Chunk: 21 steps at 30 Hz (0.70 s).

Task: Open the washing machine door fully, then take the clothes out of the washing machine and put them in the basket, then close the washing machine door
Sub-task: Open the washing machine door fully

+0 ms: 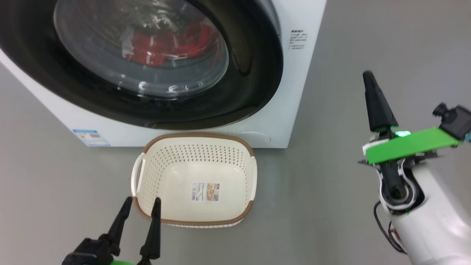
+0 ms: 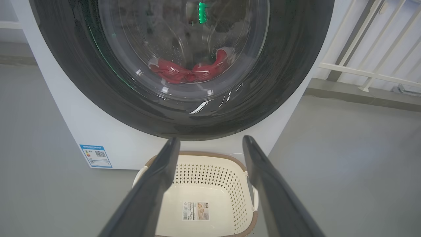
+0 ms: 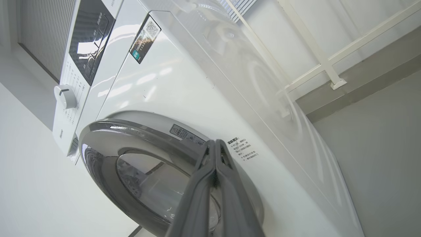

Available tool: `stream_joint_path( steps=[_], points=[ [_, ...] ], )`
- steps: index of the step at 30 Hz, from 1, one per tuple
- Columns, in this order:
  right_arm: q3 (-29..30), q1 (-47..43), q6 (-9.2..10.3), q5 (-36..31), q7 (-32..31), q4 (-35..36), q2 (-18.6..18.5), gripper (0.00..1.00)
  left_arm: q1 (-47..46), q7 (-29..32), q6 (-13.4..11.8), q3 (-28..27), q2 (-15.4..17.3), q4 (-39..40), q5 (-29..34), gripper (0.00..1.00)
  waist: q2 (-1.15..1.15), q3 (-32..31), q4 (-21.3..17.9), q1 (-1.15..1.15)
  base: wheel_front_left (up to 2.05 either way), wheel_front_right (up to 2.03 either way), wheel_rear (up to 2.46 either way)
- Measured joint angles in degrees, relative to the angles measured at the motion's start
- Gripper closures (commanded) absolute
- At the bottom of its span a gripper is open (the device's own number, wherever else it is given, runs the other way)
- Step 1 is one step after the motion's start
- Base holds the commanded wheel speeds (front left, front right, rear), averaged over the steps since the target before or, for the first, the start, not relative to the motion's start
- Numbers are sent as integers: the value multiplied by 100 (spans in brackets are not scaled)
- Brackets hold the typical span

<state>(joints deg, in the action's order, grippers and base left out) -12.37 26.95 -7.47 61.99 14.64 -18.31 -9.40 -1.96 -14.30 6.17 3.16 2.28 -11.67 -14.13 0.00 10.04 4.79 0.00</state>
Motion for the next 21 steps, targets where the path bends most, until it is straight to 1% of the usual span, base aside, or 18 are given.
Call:
stream_joint_path(
  steps=[3,7,11,16,21],
  points=[
    [-258,365,0,786,-26,-36,-159,100,-124,0,0,100,-1,-1,-34,0,0,159,106,0,0,0,0],
    [-421,801,0,1769,-425,-5,-400,100,-315,0,0,243,-2,-1,-119,0,0,388,247,0,0,0,0],
    [-434,1131,0,2515,-970,18,-598,100,-456,0,-1,368,-3,-1,-170,0,0,611,390,0,0,0,0],
    [-318,1457,0,3067,-1714,-100,-737,100,-556,0,-9,478,-4,-12,-238,0,0,854,563,0,0,0,0],
    [-111,1790,0,3654,-2695,-331,-755,100,-684,0,-18,568,-5,-26,-404,0,0,1066,698,0,0,0,0]
  ],
)
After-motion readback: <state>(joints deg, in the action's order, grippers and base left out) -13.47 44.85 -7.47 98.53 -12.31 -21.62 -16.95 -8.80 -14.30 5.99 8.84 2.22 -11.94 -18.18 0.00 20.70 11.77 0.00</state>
